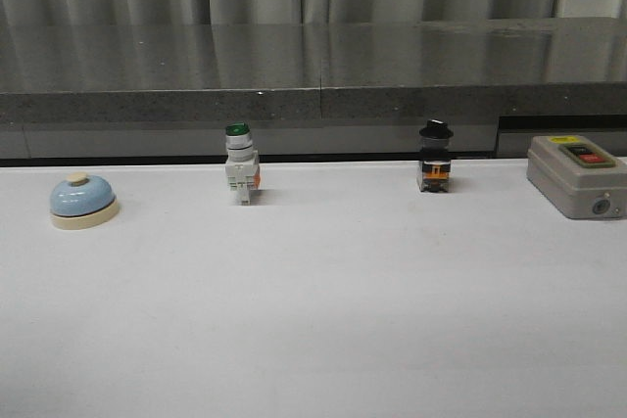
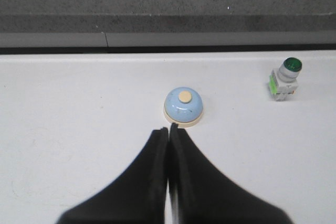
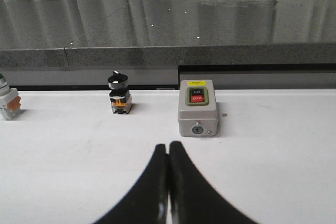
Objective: Place and press bell with both arms
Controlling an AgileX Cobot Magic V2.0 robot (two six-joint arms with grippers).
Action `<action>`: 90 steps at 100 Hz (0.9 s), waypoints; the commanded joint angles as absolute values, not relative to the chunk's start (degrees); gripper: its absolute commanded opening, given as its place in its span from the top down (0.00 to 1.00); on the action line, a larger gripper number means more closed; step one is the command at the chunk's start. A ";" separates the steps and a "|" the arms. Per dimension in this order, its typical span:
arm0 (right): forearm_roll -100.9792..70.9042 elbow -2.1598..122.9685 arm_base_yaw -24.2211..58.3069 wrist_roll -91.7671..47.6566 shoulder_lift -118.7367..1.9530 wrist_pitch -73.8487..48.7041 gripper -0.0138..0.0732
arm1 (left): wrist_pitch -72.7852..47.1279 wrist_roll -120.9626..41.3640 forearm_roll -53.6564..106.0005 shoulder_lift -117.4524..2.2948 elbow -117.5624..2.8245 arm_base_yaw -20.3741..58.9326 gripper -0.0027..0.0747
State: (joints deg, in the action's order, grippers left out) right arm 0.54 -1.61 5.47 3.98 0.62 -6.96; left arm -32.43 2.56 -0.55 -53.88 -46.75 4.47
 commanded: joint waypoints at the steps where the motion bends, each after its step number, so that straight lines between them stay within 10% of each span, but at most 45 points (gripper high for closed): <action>1: 1.24 -0.77 5.09 3.56 1.42 -1.94 0.91 | -29.71 2.56 0.00 -57.05 -50.19 4.39 0.99; 23: 1.24 -0.77 5.09 3.56 1.42 -1.94 0.91 | -30.11 2.56 0.00 -62.82 -52.00 4.39 0.92; 54: 1.24 -0.77 5.09 3.56 1.42 -1.94 0.91 | -29.94 2.56 0.00 -62.92 -52.00 4.63 0.09; 90: 1.24 -0.77 5.09 3.56 1.42 -1.94 0.91 | -25.76 2.35 0.00 -67.01 -55.38 4.98 0.10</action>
